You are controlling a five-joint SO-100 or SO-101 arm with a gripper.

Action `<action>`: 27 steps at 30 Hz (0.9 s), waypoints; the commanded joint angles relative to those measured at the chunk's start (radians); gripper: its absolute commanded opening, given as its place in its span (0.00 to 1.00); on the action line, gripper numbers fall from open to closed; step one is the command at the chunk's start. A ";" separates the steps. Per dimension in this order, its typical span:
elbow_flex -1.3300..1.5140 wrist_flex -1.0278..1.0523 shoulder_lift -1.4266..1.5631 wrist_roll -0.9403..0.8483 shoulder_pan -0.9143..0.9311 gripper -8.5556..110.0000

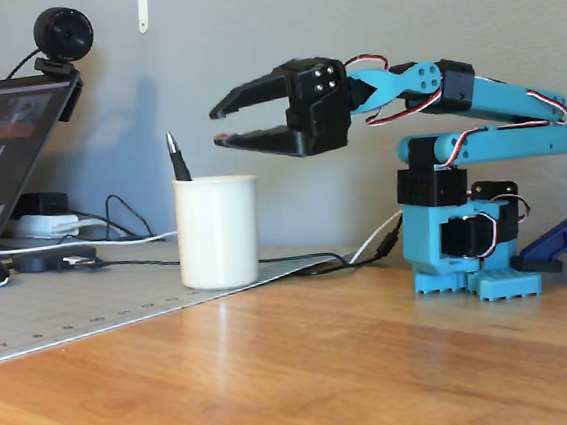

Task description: Grasp a pen and put it in a mug.

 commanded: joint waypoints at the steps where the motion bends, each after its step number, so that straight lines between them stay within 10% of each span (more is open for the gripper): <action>1: -0.035 -0.009 -0.040 0.176 -0.130 0.13; 27: -0.017 0.764 0.160 0.118 -0.606 0.10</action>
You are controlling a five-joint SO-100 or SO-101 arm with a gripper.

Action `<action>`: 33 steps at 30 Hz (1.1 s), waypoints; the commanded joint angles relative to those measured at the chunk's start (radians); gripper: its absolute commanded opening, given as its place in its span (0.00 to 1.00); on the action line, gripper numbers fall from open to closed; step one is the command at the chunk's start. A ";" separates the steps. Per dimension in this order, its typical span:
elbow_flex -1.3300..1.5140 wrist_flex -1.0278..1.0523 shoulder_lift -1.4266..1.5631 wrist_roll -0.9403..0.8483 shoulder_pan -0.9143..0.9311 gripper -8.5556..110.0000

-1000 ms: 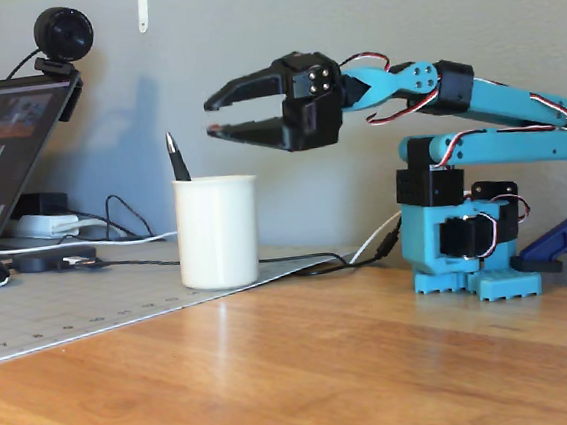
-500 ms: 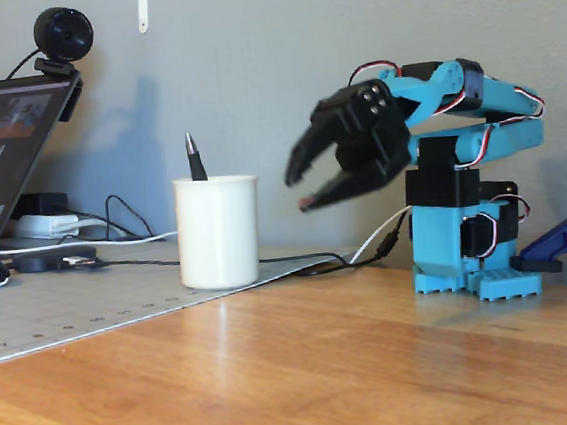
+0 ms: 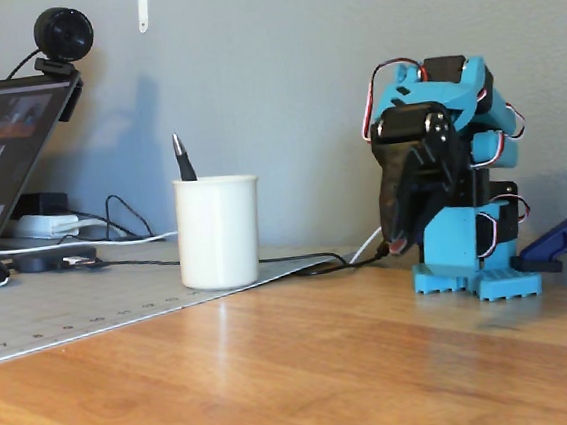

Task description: Grasp a pen and put it in a mug.

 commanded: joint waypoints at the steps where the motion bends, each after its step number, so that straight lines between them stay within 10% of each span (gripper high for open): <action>1: -0.017 0.106 0.043 -0.091 -0.011 0.10; 33: 0.124 0.206 0.140 -0.290 -0.006 0.10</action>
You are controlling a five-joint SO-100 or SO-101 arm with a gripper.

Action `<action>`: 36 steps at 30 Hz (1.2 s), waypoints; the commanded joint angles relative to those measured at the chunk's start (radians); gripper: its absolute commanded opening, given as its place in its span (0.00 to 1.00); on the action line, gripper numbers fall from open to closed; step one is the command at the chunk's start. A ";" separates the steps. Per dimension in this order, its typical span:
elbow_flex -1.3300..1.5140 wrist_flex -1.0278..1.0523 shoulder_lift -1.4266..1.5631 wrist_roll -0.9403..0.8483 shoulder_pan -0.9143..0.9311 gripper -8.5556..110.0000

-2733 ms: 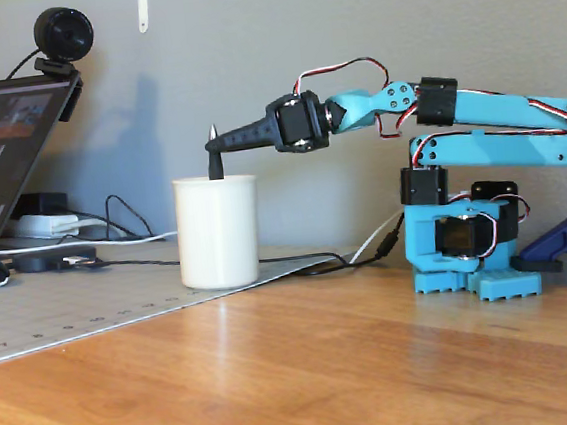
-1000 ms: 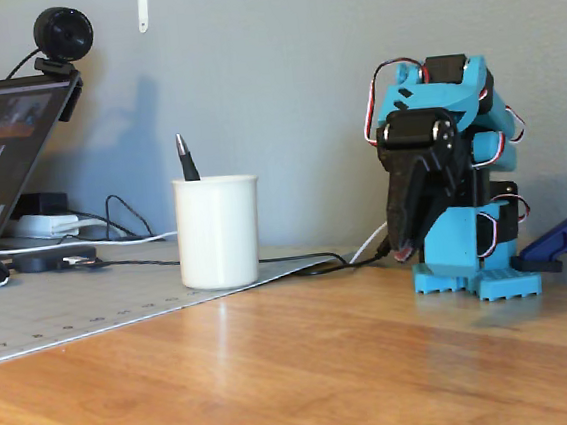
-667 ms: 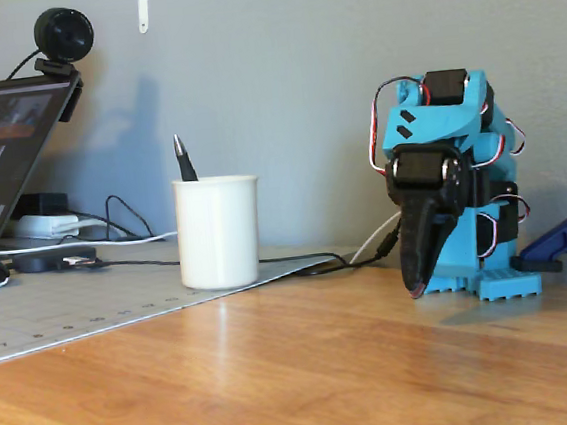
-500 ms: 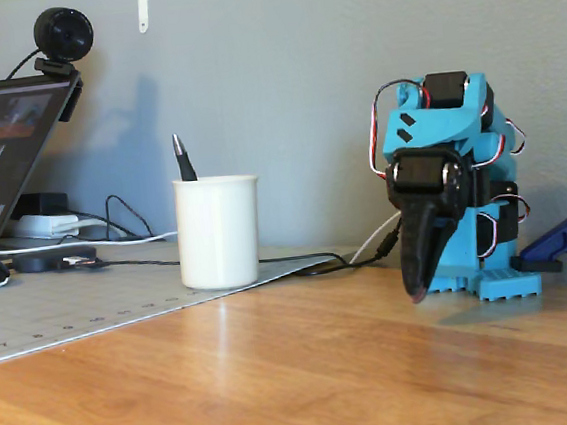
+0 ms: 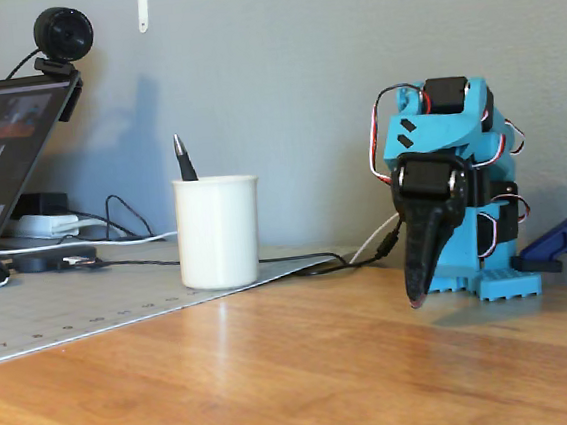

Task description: Grasp a pen and put it in a mug.

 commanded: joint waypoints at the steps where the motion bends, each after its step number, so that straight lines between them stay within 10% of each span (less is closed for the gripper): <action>1: -0.011 -0.023 0.031 -0.051 0.012 0.10; 36: -0.011 -0.014 0.025 0.261 0.123 0.10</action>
